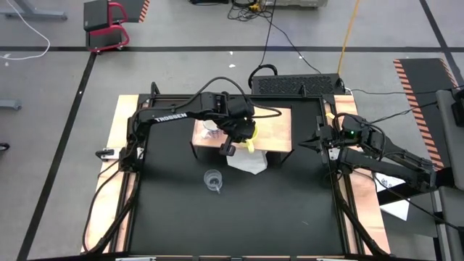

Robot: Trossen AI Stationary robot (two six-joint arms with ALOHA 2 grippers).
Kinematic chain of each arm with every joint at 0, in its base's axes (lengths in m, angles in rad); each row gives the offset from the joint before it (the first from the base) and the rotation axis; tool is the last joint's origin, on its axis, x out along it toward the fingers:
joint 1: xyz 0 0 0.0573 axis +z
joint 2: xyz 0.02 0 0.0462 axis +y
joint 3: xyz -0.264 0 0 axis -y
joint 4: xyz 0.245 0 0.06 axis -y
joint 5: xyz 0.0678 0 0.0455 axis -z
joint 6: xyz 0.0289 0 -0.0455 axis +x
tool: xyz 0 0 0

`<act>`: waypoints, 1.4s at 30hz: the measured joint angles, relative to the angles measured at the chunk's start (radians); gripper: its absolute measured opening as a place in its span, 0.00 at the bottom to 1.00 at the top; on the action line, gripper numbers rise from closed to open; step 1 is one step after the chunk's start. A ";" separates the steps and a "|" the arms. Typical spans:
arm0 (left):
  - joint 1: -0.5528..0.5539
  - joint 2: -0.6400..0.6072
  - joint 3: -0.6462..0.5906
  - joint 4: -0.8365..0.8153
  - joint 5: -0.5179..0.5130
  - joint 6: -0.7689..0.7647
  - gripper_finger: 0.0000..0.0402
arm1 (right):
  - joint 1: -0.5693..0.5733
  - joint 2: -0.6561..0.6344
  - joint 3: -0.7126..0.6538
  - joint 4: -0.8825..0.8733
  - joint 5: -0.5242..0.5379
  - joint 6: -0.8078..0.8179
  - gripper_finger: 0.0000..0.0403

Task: Stack small to large cups/mugs on shelf
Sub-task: Put the yellow mug on the shelf

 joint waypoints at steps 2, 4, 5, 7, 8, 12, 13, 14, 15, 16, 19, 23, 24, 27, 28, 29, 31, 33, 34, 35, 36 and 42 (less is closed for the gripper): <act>0.003 0.000 0.000 0.001 0.000 0.000 0.01 | 0.000 0.000 0.000 0.000 0.000 0.000 0.00; 0.003 -0.008 -0.001 0.000 -0.001 0.001 0.01 | 0.000 0.000 0.000 0.000 0.000 0.000 0.00; 0.003 -0.011 -0.002 0.001 -0.001 0.002 0.01 | 0.000 0.000 0.000 0.000 0.000 0.000 0.00; 0.004 -0.018 -0.003 0.004 -0.002 0.009 0.01 | 0.000 0.000 0.000 0.000 0.000 0.000 0.00; 0.004 -0.027 -0.005 0.002 -0.007 0.009 0.01 | 0.000 0.000 0.000 0.000 0.000 0.000 0.00; 0.003 -0.049 -0.009 -0.004 -0.032 -0.002 0.01 | 0.000 0.002 0.000 0.000 0.000 0.000 0.00; 0.003 -0.052 -0.009 -0.008 -0.032 -0.005 0.01 | 0.000 0.002 0.000 0.000 0.000 0.000 0.00; 0.003 -0.056 -0.008 -0.006 -0.032 -0.005 0.01 | 0.000 0.002 0.000 0.001 0.000 0.000 0.00; 0.003 -0.062 -0.008 -0.006 -0.034 -0.006 0.01 | 0.000 0.003 0.000 0.001 0.000 0.000 0.00; 0.003 -0.066 -0.008 -0.012 -0.034 -0.008 0.01 | 0.000 0.003 0.000 0.000 0.000 0.000 0.00; 0.003 -0.069 -0.007 -0.009 -0.035 -0.009 0.01 | 0.000 0.005 0.000 0.000 0.000 0.000 0.00; 0.002 -0.068 -0.007 -0.009 -0.035 -0.010 0.01 | 0.000 0.007 0.000 0.000 0.000 0.000 0.00; 0.002 -0.069 -0.007 -0.009 -0.035 -0.010 0.01 | 0.000 0.007 0.000 0.001 0.000 0.000 0.00; 0.002 -0.069 -0.006 -0.008 -0.033 -0.010 0.01 | 0.000 0.007 0.000 0.001 0.000 0.000 0.00; 0.002 -0.069 -0.006 -0.008 -0.028 -0.010 0.01 | 0.000 0.007 0.000 0.001 0.000 0.000 0.00; 0.002 -0.069 -0.006 -0.007 -0.023 -0.010 0.01 | 0.000 0.007 0.000 0.001 0.000 0.000 0.00; 0.001 -0.070 -0.006 -0.007 -0.020 -0.012 0.01 | 0.000 0.007 0.000 0.001 0.000 0.000 0.00; 0.001 -0.070 -0.011 -0.001 -0.016 -0.013 0.01 | 0.000 0.007 0.000 0.000 0.000 0.000 0.00; 0.001 -0.070 -0.015 0.001 -0.016 -0.014 0.01 | 0.000 0.007 0.000 0.001 0.000 0.000 0.00; 0.001 -0.070 -0.019 0.000 -0.016 -0.014 0.01 | 0.000 0.007 0.000 0.000 0.000 0.000 0.00; 0.001 -0.070 -0.022 0.000 -0.016 -0.014 0.01 | 0.000 0.007 0.000 0.000 0.000 0.000 0.00; 0.001 -0.071 -0.024 0.019 -0.016 -0.014 0.01 | 0.000 0.007 0.000 0.001 0.000 0.000 0.00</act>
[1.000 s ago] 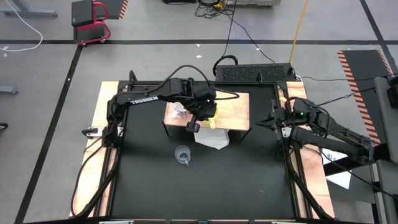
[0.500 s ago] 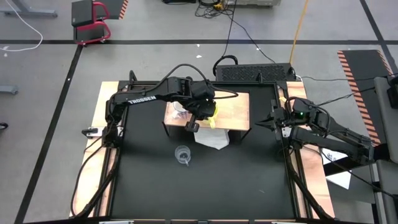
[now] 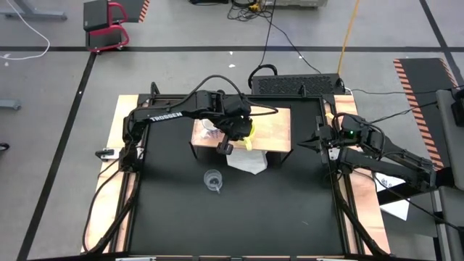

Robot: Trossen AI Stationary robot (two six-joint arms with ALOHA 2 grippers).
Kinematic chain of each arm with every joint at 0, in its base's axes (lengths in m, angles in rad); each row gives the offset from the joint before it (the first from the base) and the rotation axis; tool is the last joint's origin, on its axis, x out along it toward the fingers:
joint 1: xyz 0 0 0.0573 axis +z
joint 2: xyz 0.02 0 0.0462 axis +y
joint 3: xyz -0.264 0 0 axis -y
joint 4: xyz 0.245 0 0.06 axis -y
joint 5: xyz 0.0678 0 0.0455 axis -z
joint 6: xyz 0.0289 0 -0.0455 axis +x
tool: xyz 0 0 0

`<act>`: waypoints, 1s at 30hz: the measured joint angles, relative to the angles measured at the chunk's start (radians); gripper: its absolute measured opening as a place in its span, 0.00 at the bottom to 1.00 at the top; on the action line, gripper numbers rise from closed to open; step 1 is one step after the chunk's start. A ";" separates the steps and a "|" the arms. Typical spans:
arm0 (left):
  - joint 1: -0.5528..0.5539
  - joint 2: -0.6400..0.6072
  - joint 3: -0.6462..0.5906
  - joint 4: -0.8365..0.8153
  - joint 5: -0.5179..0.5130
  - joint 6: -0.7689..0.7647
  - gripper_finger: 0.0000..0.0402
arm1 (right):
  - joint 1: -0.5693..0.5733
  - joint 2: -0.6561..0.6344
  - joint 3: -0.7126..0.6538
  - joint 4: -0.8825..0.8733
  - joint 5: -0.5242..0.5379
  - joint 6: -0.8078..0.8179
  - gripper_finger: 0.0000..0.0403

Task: Stack small to large cups/mugs on shelf
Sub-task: Put the yellow mug on the shelf

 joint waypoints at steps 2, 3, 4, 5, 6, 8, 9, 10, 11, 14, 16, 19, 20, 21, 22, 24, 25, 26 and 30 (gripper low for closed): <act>0.000 0.000 0.000 0.000 0.000 0.000 0.01 | 0.000 0.000 0.000 0.000 0.000 0.000 0.00; 0.000 0.000 0.000 -0.001 0.000 0.000 0.01 | 0.000 0.000 0.000 0.000 0.000 0.000 0.00; 0.000 0.000 0.000 -0.001 0.000 0.000 0.01 | 0.000 0.000 0.000 0.000 0.000 0.000 0.00; 0.000 0.000 0.000 -0.003 0.000 0.000 0.01 | 0.000 0.000 0.000 0.000 0.000 0.000 0.00; 0.000 0.000 0.000 -0.003 0.000 -0.001 0.01 | 0.000 0.000 0.000 0.000 0.000 0.000 0.00; 0.000 0.000 0.000 -0.003 0.000 -0.001 0.01 | 0.000 0.000 0.000 0.000 0.000 0.000 0.00; 0.000 0.000 0.000 -0.003 0.000 -0.001 0.01 | 0.000 0.000 0.000 0.000 0.000 0.000 0.00; 0.000 0.000 0.000 -0.002 0.000 -0.002 0.01 | 0.000 0.000 0.000 0.000 0.000 0.000 0.00; 0.000 0.000 0.000 -0.002 0.000 -0.004 0.01 | 0.000 0.000 0.000 0.000 0.000 0.000 0.00; 0.000 0.000 0.000 -0.003 0.000 -0.005 0.01 | 0.000 0.000 0.000 0.000 0.000 0.000 0.00; 0.000 0.000 0.000 -0.003 0.001 -0.005 0.01 | 0.000 0.000 0.000 0.000 0.000 0.000 0.00; 0.000 0.000 0.000 -0.003 0.001 -0.009 0.01 | 0.000 0.000 0.000 0.000 0.000 0.000 0.00; 0.000 0.000 0.000 -0.003 0.003 -0.012 0.01 | 0.000 0.000 0.000 0.000 0.000 0.000 0.00; 0.000 -0.001 0.000 -0.004 0.005 -0.012 0.01 | 0.000 0.000 0.000 0.000 0.000 0.000 0.00; 0.000 0.000 0.000 -0.006 0.007 -0.012 0.01 | 0.000 0.000 0.000 0.000 0.000 0.000 0.00; 0.000 0.000 0.000 -0.010 0.007 -0.013 0.01 | 0.000 0.000 0.000 0.000 0.000 0.000 0.00; 0.000 -0.001 0.000 -0.010 0.008 -0.013 0.01 | 0.000 0.000 0.000 0.000 0.000 0.000 0.00; 0.000 -0.001 0.000 -0.010 0.009 -0.013 0.01 | 0.000 0.000 0.000 0.000 0.000 0.000 0.00; 0.000 -0.001 0.000 -0.010 0.009 -0.013 0.01 | 0.000 0.000 0.000 0.000 0.000 0.000 0.00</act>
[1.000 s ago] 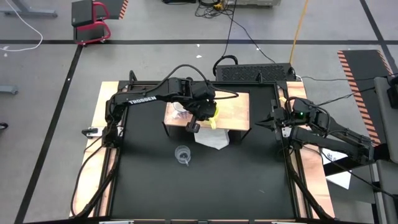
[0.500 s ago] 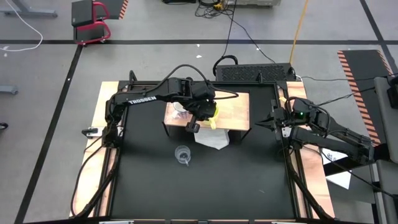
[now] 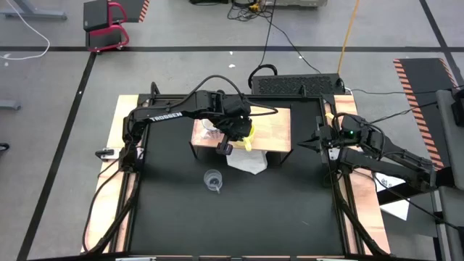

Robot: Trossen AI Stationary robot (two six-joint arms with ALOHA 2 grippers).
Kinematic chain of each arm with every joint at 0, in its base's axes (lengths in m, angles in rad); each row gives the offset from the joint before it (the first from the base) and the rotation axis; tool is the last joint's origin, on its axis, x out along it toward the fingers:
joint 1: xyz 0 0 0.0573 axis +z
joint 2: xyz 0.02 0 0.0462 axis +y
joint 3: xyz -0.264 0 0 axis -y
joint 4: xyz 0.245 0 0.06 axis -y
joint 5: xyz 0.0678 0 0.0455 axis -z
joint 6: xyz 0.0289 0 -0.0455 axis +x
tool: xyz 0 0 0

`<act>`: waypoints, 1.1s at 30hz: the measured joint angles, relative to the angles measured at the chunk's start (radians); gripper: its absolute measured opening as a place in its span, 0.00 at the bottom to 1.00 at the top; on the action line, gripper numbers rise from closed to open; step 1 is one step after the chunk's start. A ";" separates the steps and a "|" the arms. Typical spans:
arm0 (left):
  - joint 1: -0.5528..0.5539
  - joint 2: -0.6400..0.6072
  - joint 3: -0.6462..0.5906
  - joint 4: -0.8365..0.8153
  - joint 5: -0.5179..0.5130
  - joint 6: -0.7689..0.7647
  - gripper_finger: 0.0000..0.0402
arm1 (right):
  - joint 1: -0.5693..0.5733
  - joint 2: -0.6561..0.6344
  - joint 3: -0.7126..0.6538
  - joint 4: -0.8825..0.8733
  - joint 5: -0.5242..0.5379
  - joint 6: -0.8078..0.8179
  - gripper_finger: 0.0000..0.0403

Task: Stack small to large cups/mugs on shelf
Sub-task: Put the yellow mug on the shelf

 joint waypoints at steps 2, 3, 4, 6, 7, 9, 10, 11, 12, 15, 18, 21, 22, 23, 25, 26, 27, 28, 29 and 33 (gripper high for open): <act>0.000 0.000 0.000 0.000 0.000 0.000 0.01 | 0.000 0.000 0.000 0.000 0.000 0.000 0.00; 0.000 0.000 0.000 0.000 0.001 0.000 0.01 | 0.000 0.000 0.000 0.000 0.000 0.000 0.00; 0.000 0.000 0.000 0.000 0.004 0.000 0.01 | 0.000 0.000 0.000 0.000 0.000 0.000 0.00; 0.000 0.000 0.000 0.000 0.011 -0.001 0.01 | 0.000 0.000 0.000 0.000 0.000 0.000 0.00; 0.000 0.000 0.000 0.000 0.014 -0.001 0.01 | 0.000 0.000 0.000 0.000 0.000 0.000 0.00; 0.000 0.000 0.000 0.000 0.020 -0.003 0.01 | 0.000 0.000 0.000 0.000 0.000 0.000 0.00; 0.000 0.000 0.000 0.000 0.021 -0.003 0.01 | 0.000 0.000 0.000 0.000 0.000 0.000 0.00; 0.000 0.001 0.000 0.001 0.021 -0.003 0.01 | 0.000 0.000 0.000 0.000 0.000 0.000 0.00; 0.000 0.002 0.000 0.001 0.021 -0.003 0.01 | 0.000 0.000 0.000 0.000 0.000 0.000 0.00; 0.000 0.005 0.000 0.001 0.021 -0.003 0.01 | 0.000 0.000 0.000 0.000 0.000 0.000 0.00; 0.000 0.005 0.000 0.007 0.021 -0.003 0.01 | 0.000 0.000 0.000 0.000 0.000 0.000 0.00; 0.000 0.005 0.000 0.007 0.021 -0.002 0.01 | 0.000 0.000 0.000 0.000 0.000 0.000 0.00; 0.000 0.005 0.000 0.007 0.021 -0.003 0.01 | 0.000 0.000 0.000 0.000 0.000 0.000 0.00; 0.000 0.005 0.000 0.007 0.021 -0.005 0.01 | 0.000 0.000 0.000 0.000 0.000 0.000 0.00; 0.000 0.005 -0.004 0.010 0.022 -0.006 0.01 | 0.000 0.000 0.000 0.000 0.000 0.000 0.00; 0.000 0.005 -0.011 0.011 0.022 -0.006 0.01 | 0.000 0.000 0.000 0.000 0.000 0.000 0.00; 0.000 0.005 -0.019 0.011 0.022 -0.006 0.01 | 0.000 0.000 0.000 0.000 0.000 0.000 0.00; 0.000 0.005 -0.028 0.016 0.022 -0.004 0.01 | 0.000 0.000 0.000 0.000 0.000 0.000 0.00; 0.000 0.004 -0.037 0.024 0.021 -0.006 0.01 | 0.000 0.000 0.000 0.000 0.000 0.000 0.00; 0.002 -0.003 -0.088 0.058 0.022 -0.005 0.01 | 0.000 0.000 0.000 0.000 0.000 0.000 0.00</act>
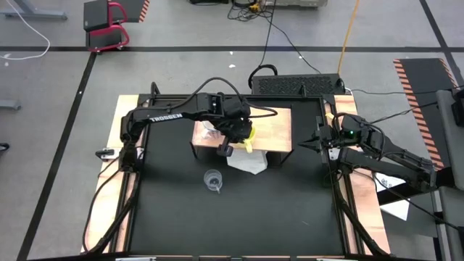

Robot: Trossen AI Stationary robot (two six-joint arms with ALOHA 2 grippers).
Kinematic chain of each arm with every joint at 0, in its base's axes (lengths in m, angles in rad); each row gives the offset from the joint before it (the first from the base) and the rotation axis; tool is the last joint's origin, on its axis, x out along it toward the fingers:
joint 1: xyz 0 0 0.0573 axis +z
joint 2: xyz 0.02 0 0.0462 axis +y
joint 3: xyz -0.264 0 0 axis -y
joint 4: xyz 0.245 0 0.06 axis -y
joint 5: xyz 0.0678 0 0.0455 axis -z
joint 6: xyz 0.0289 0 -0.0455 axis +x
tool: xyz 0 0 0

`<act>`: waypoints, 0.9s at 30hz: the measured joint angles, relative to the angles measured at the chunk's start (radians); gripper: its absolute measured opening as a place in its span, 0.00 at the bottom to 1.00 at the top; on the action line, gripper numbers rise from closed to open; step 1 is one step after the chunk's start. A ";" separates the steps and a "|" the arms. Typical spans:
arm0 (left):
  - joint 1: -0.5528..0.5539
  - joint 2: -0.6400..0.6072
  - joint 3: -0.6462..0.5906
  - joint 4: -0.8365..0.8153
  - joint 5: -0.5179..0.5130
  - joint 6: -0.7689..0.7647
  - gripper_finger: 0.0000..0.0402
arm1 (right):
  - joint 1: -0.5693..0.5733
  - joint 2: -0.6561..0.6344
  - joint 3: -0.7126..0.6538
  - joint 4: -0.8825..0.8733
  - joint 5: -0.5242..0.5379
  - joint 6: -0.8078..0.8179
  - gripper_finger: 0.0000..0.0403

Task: Stack small to large cups/mugs on shelf
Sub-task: Put the yellow mug on the shelf

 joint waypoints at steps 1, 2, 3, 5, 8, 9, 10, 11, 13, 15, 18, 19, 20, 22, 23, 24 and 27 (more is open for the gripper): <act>0.001 0.000 -0.009 0.009 0.002 0.005 0.01 | 0.000 0.000 0.000 0.000 0.000 0.000 0.00; 0.003 0.000 -0.016 0.016 0.004 0.006 0.01 | 0.000 0.000 0.000 0.000 0.000 0.000 0.00; 0.006 0.001 -0.023 0.022 0.007 0.006 0.01 | 0.000 0.000 0.000 0.000 0.000 0.000 0.00; 0.010 0.001 -0.032 0.030 0.012 0.007 0.01 | 0.000 0.000 0.000 0.000 0.000 0.000 0.00; 0.012 0.002 -0.036 0.036 0.017 0.013 0.01 | 0.000 0.000 0.000 0.000 0.000 0.000 0.00; 0.013 0.002 -0.036 0.037 0.021 0.014 0.01 | 0.000 0.000 0.000 0.000 0.000 0.000 0.00; 0.013 0.003 -0.036 0.039 0.021 0.017 0.01 | 0.000 0.000 0.000 0.000 0.000 0.000 0.00; 0.013 0.003 -0.036 0.040 0.021 0.021 0.01 | 0.000 0.000 0.000 0.000 0.000 0.000 0.00; 0.013 0.004 -0.037 0.040 0.021 0.024 0.01 | 0.000 0.000 0.000 0.000 0.000 0.000 0.00; 0.013 0.004 -0.037 0.040 0.021 0.024 0.01 | 0.000 0.000 0.000 0.000 0.000 0.000 0.00; 0.013 0.005 -0.038 0.040 0.021 0.020 0.02 | 0.000 0.000 0.000 0.000 0.000 0.000 0.00; 0.013 0.005 -0.038 0.040 0.021 0.017 0.01 | 0.000 0.000 0.000 0.000 0.000 0.000 0.00; 0.013 0.005 -0.038 0.039 0.021 0.017 0.01 | 0.000 0.000 0.000 0.000 0.000 0.000 0.00; 0.013 0.005 -0.038 0.039 0.021 0.017 0.01 | 0.000 0.000 0.000 0.000 0.000 0.000 0.00; 0.013 0.005 -0.039 0.039 0.020 0.017 0.01 | 0.000 0.000 0.000 0.000 0.000 0.000 0.00; 0.013 0.005 -0.039 0.038 0.019 0.016 0.01 | 0.000 0.000 0.000 0.000 0.000 0.000 0.00; 0.013 0.005 -0.039 0.036 0.019 0.014 0.03 | 0.000 0.000 0.000 0.000 0.000 0.000 0.00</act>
